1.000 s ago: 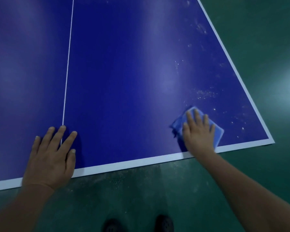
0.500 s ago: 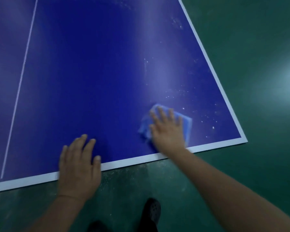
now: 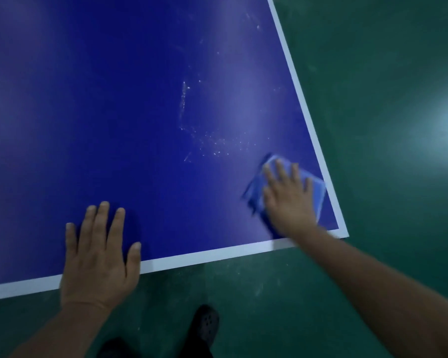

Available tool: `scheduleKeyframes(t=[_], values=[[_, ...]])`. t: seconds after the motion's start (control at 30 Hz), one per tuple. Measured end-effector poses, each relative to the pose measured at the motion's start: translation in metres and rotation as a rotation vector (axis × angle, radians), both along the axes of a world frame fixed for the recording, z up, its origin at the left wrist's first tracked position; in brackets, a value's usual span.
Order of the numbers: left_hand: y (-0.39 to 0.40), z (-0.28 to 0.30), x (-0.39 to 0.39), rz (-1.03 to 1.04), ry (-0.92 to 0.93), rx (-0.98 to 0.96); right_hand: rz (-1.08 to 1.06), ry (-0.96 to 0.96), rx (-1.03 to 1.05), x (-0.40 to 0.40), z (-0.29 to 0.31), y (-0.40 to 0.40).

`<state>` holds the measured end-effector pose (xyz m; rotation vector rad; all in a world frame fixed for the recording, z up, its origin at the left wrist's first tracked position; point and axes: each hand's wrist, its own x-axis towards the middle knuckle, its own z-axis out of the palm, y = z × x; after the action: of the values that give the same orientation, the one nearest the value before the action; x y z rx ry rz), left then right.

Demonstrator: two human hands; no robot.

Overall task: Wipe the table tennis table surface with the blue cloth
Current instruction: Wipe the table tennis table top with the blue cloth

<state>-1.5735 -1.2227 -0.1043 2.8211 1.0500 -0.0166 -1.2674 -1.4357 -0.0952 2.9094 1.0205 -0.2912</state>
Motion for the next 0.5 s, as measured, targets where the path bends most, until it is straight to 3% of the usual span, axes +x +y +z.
scheduleKeyframes(t=[0.1, 0.33, 0.5], values=[[0.000, -0.001, 0.000, -0.011, 0.014, -0.008, -0.267, 0.001, 0.051, 0.074, 0.002, 0.002], [-0.001, -0.001, 0.004, -0.005, 0.007, -0.012, -0.018, 0.034, 0.015, -0.034, 0.000, -0.080], [0.000, -0.001, 0.004, -0.009, 0.026, -0.005, -0.216, 0.022, 0.032, 0.067, 0.005, -0.028]])
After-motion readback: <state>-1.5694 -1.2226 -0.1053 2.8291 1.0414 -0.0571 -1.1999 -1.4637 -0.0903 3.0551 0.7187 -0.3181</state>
